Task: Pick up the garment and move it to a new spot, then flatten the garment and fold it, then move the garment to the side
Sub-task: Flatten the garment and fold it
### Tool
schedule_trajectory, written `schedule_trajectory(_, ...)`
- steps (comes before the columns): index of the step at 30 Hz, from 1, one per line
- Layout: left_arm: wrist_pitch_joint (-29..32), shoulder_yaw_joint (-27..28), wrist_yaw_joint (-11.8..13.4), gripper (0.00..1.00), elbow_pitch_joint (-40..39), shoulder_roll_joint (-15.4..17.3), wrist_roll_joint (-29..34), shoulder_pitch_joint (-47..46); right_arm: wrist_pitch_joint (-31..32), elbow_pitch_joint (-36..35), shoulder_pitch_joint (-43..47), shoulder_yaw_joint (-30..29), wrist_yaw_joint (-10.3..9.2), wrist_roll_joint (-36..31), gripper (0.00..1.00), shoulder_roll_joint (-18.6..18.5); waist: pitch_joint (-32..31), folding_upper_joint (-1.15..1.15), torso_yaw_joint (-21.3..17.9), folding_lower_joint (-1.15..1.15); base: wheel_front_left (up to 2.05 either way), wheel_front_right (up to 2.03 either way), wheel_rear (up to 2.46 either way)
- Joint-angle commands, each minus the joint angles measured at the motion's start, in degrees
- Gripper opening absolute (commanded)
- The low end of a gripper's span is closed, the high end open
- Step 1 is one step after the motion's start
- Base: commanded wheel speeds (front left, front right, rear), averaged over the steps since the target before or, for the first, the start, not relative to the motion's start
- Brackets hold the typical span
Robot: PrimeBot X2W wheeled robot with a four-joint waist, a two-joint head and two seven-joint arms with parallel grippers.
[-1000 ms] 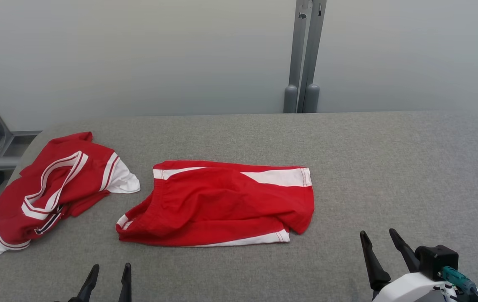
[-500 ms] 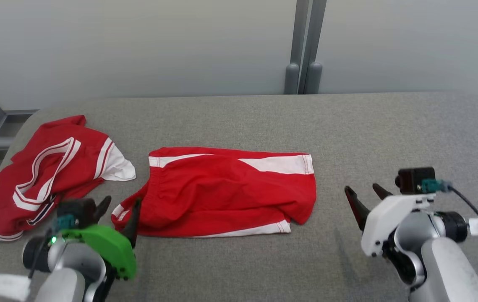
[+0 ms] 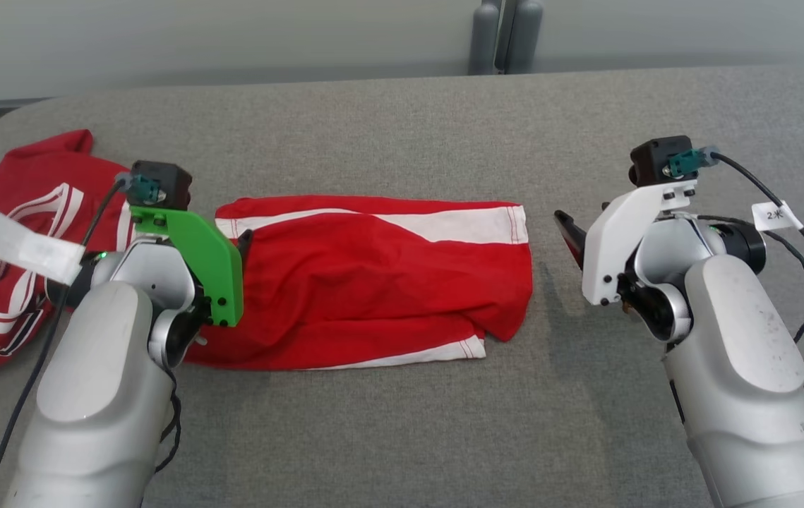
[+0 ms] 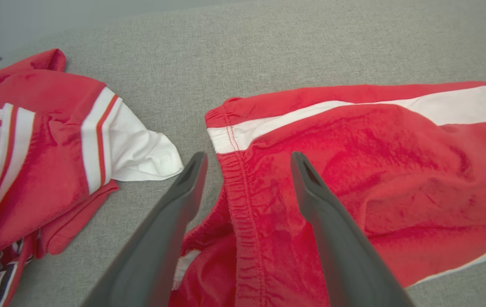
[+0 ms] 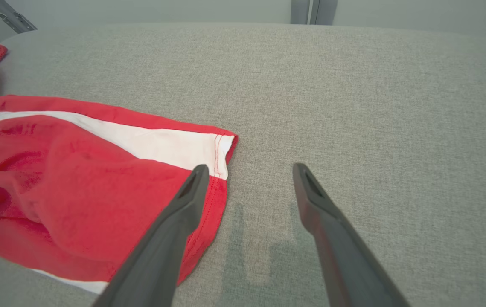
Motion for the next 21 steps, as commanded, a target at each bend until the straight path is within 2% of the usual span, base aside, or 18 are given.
schedule_trajectory(1, 0.61, -0.11, 0.61, 1.00, 0.99, -0.06, 0.63, -1.54, -0.66, 0.97, -1.46, 0.52, 0.00, 0.03, 1.00, -0.13, 2.57, 0.00, -0.40, 0.00, 0.00, 0.00, 0.00)
schedule_trajectory(10, 2.77, -0.20, 2.33, 1.00, 7.41, -1.64, -0.17, -7.55, -4.55, 9.96, -7.48, 4.12, 0.00, 1.42, 1.00, -0.13, 4.43, 0.00, -0.76, 0.00, 0.00, 0.00, 0.00)
schedule_trajectory(17, 4.19, -0.05, 4.15, 1.00, 10.97, -1.73, -0.15, -9.59, -6.69, 15.24, -9.87, 7.53, 0.00, 3.61, 1.00, -0.14, 4.80, 0.00, -1.26, 0.00, 0.00, 0.00, 0.00)
schedule_trajectory(21, 2.96, 0.57, 4.20, 1.00, 12.33, -1.18, -0.67, -10.31, -8.10, 17.34, -11.65, 9.74, 0.00, 4.79, 1.00, -0.13, 5.40, 0.00, -1.83, 0.00, 0.00, 0.00, 0.00)
